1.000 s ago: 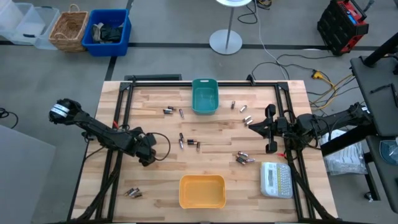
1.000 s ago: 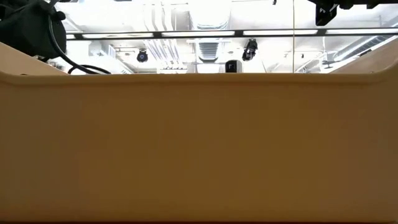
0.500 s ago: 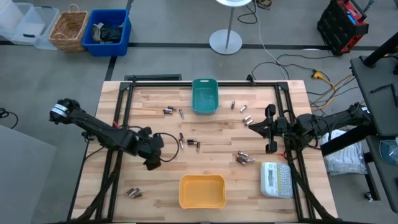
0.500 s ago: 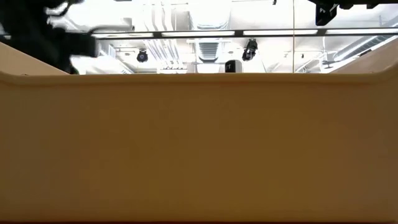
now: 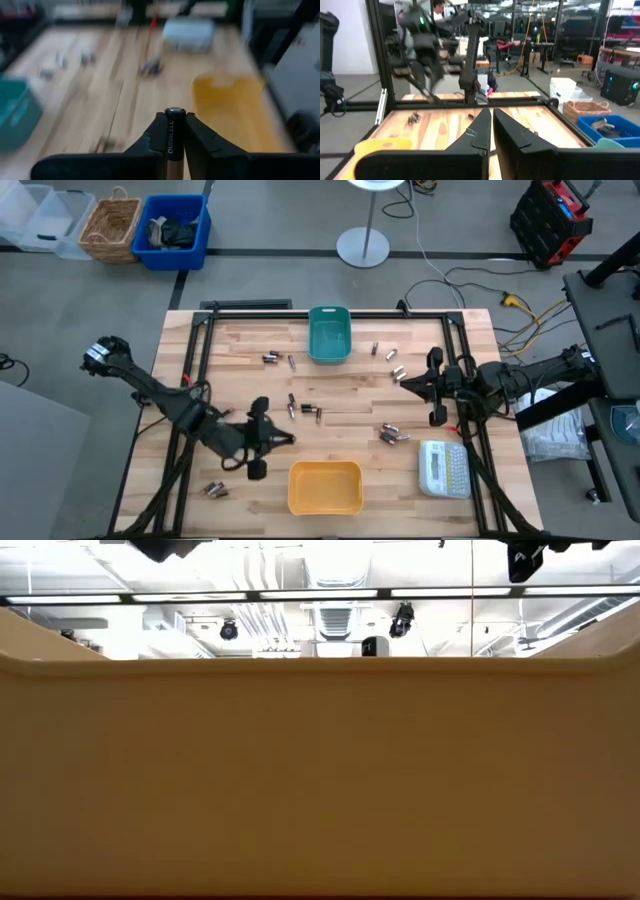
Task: Sort batteries
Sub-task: Put the black battery into the yellow bin
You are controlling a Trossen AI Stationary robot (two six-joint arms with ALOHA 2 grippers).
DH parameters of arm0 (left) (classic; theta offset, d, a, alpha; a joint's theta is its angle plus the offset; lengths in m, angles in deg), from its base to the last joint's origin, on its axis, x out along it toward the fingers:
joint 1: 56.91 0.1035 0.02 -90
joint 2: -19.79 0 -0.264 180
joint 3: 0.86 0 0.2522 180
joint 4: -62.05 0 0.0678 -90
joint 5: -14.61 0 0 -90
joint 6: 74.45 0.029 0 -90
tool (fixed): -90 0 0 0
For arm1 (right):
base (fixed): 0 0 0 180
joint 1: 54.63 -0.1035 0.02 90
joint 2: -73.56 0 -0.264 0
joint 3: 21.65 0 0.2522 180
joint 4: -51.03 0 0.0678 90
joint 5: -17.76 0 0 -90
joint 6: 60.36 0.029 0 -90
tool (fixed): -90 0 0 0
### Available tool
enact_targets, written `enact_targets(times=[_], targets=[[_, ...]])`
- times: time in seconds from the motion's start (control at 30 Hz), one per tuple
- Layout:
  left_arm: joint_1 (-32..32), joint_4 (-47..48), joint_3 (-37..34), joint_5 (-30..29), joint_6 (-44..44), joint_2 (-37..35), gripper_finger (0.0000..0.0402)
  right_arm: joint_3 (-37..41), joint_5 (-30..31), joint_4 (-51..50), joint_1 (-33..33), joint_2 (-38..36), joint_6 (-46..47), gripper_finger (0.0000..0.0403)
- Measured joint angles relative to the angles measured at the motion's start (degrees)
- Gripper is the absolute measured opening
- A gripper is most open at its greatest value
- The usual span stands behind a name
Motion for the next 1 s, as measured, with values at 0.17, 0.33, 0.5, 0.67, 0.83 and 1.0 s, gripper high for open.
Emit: enact_targets(times=[0.17,0.33,0.5,0.67,0.83,1.0], targets=[[-2.16,-17.02,-0.02,-4.49,5.92,5.03,0.0019,-0.16,0.00,-0.40,0.00,0.02,0.39,0.0013],[-2.47,-24.06,-0.14,-4.58,10.14,12.80,0.0019,-0.16,0.00,-0.39,0.01,0.02,0.92,0.0013],[-2.64,-24.83,-0.15,-4.39,9.70,16.42,0.0019,-0.16,0.00,-0.40,0.01,0.02,0.92,0.0013],[-2.72,-25.15,-0.15,-1.69,8.58,18.66,0.0019,-0.16,0.00,-0.39,0.01,0.02,0.87,0.0013],[-2.72,-25.18,-0.15,0.58,5.65,21.54,0.0019,-0.20,0.00,-0.37,0.04,0.02,0.87,0.0013],[-2.70,-25.22,-0.15,3.36,3.69,23.38,0.0026,-0.20,0.00,-0.36,0.06,0.07,0.87,0.0013]])
